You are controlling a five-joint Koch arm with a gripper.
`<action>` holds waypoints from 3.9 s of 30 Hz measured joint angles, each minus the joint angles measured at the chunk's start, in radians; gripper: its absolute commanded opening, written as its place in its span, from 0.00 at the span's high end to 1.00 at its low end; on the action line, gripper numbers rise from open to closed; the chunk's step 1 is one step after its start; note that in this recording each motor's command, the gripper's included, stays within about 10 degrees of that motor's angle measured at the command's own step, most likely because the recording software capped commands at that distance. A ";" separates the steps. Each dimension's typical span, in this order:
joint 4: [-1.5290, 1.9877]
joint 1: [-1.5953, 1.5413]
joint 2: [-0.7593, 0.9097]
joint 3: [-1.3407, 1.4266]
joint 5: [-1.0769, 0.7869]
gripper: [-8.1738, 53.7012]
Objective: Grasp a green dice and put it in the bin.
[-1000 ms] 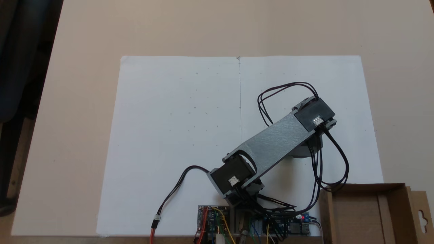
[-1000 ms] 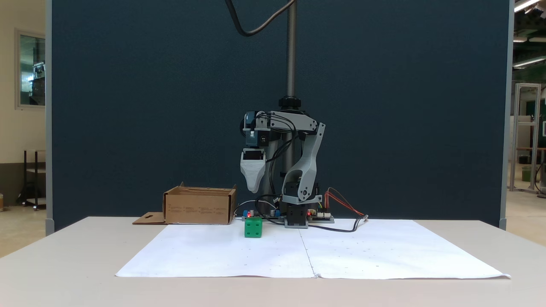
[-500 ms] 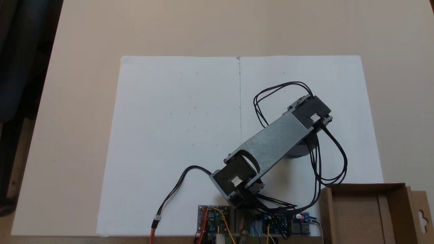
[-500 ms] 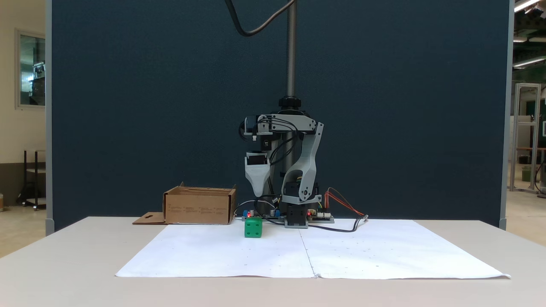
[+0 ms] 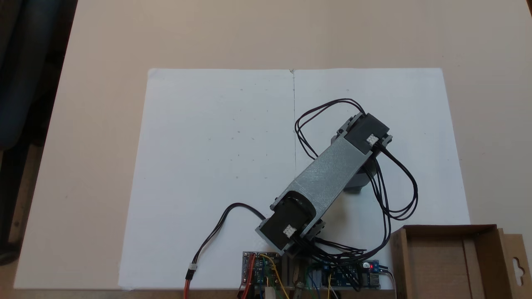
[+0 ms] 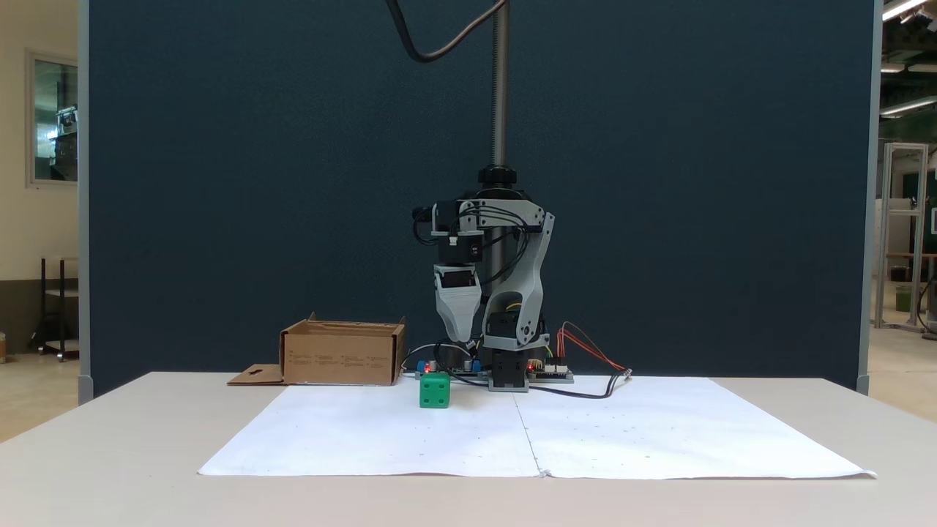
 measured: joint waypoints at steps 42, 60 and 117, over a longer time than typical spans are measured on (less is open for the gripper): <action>-0.146 0.087 -0.063 0.067 0.161 0.02; -0.219 0.109 -0.058 0.169 0.163 0.02; -0.403 0.213 -0.178 0.216 0.023 0.02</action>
